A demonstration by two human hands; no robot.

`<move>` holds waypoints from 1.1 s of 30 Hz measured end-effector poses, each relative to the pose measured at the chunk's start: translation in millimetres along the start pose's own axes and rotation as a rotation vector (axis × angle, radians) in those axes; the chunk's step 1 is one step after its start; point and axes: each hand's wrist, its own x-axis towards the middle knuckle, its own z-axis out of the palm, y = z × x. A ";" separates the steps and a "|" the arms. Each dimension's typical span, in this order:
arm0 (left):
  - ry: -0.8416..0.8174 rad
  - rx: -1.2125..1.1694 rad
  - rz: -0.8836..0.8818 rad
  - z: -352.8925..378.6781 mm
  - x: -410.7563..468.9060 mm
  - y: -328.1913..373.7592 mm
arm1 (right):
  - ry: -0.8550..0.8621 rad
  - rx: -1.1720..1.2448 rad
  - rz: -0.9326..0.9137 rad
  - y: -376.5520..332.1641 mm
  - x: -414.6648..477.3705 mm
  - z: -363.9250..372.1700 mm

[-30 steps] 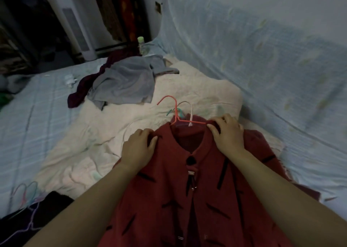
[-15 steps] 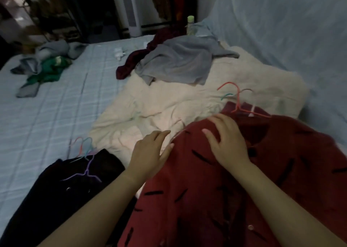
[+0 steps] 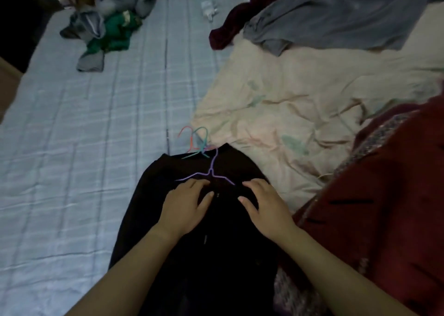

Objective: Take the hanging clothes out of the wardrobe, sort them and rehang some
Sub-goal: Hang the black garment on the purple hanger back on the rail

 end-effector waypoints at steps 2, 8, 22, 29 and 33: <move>-0.028 -0.011 -0.025 7.4 -2.3 -39.7 | -0.029 0.003 0.061 -3.8 9.9 37.0; -0.070 0.002 -0.072 45.0 12.4 -131.8 | 0.036 -0.118 0.220 28.4 36.7 103.9; -0.179 0.077 -0.030 87.5 51.9 -168.3 | 0.212 -0.228 0.237 65.7 20.7 123.8; 0.135 -0.120 -0.098 43.3 -26.4 -134.3 | 0.029 -0.033 0.040 50.4 12.6 89.4; 0.285 -0.132 -0.198 11.7 -88.5 -103.7 | -0.005 0.050 -0.102 12.6 1.7 61.4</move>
